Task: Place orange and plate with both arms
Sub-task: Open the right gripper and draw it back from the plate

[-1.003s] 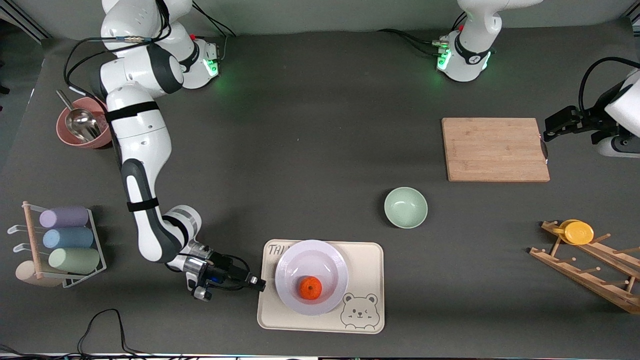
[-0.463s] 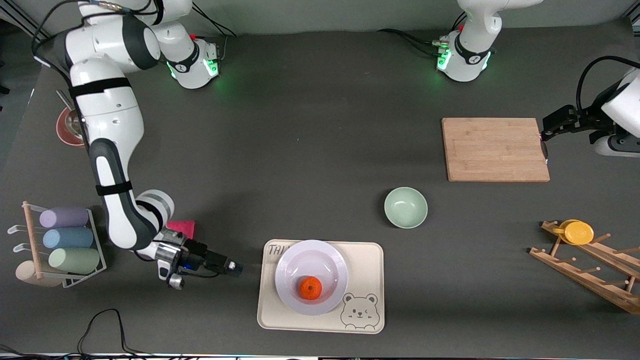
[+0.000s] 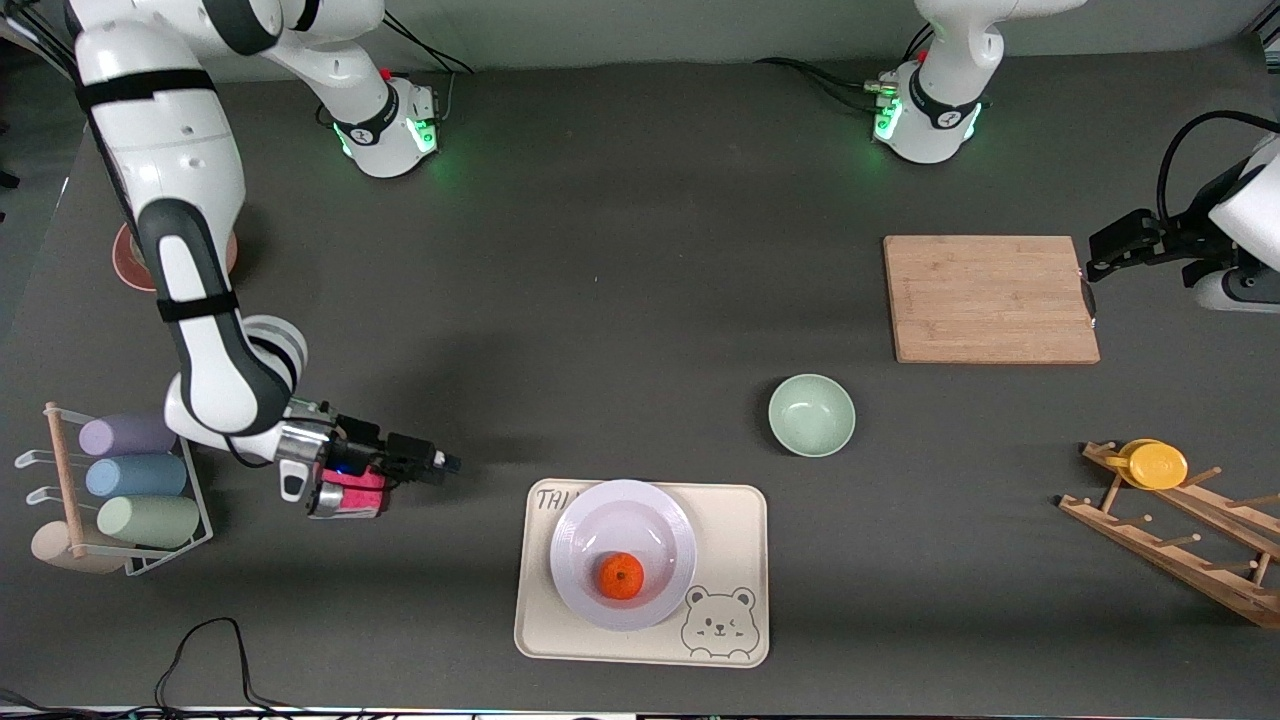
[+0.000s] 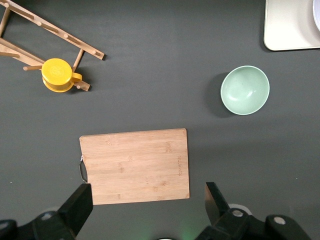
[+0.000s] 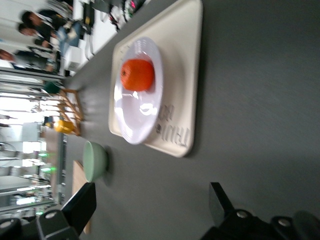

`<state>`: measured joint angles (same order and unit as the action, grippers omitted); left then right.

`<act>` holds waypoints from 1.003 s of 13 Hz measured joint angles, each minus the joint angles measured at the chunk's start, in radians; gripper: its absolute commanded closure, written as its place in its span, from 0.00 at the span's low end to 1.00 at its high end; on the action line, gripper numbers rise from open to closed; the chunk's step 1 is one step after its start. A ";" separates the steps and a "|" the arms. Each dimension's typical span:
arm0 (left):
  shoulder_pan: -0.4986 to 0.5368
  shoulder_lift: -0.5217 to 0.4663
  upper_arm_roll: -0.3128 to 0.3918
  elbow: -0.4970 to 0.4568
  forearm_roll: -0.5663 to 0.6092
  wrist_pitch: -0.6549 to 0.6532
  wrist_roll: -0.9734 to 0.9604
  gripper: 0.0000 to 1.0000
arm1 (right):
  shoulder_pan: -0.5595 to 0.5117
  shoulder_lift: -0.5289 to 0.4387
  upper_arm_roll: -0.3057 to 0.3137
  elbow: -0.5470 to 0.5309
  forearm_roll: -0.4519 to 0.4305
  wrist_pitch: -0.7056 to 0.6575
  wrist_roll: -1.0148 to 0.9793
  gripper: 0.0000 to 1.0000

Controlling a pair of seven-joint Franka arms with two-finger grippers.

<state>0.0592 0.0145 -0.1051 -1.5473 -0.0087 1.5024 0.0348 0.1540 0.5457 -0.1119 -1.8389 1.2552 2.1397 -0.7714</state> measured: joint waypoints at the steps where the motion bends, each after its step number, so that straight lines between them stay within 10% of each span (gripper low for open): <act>1: 0.000 0.000 0.000 0.000 0.000 0.000 0.000 0.00 | 0.028 -0.040 -0.044 -0.021 -0.089 0.000 0.060 0.00; 13: -0.001 -0.001 0.000 0.003 0.000 0.000 -0.001 0.00 | 0.101 -0.233 -0.134 0.130 -0.927 -0.187 0.622 0.00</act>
<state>0.0580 0.0135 -0.1053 -1.5444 -0.0087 1.5024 0.0341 0.2554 0.3131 -0.2463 -1.7093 0.3279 1.9532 -0.1496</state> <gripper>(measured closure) 0.000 0.000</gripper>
